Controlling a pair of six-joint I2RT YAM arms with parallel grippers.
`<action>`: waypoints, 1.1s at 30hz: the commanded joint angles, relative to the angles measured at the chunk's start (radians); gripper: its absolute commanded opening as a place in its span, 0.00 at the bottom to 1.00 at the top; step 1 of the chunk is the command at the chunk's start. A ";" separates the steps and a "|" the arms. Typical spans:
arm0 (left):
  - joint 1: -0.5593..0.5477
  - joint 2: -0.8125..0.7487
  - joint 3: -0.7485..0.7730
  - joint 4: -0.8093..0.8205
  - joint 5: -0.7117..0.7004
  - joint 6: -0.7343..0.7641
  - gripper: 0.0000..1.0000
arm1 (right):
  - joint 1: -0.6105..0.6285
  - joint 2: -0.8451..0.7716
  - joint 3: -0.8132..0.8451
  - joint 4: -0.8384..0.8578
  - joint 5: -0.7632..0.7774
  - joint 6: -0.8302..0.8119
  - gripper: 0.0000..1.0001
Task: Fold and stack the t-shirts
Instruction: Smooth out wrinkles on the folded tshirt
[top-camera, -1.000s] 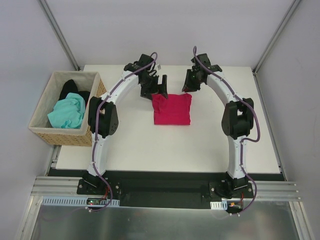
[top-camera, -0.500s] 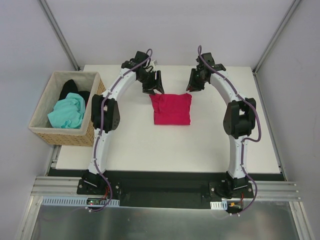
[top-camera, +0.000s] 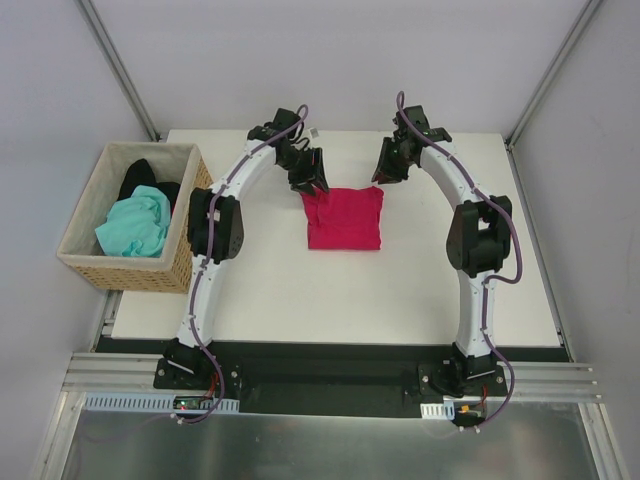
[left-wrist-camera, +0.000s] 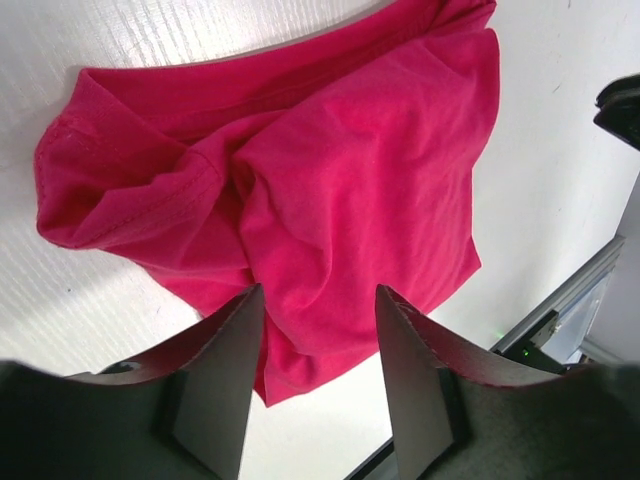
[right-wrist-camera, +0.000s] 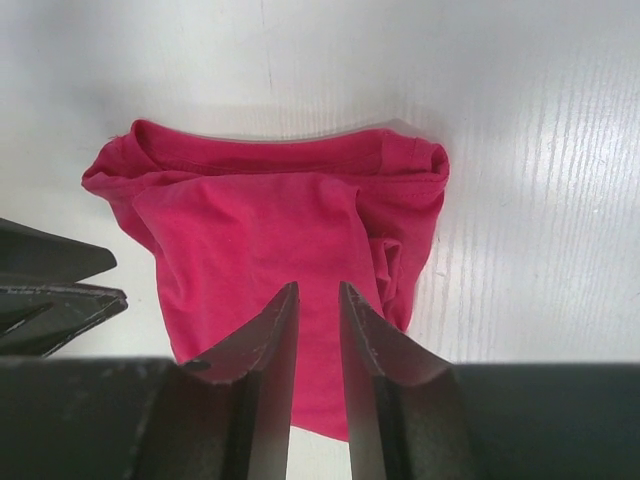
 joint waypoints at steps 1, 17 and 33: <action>0.003 0.031 0.038 -0.005 0.030 -0.019 0.42 | -0.005 -0.008 0.013 0.003 -0.027 0.016 0.25; 0.013 0.056 0.041 0.004 0.010 -0.035 0.39 | -0.006 0.053 0.056 0.003 -0.053 0.022 0.21; 0.026 0.082 0.045 0.019 0.024 -0.053 0.29 | -0.019 0.081 0.085 0.003 -0.064 0.033 0.22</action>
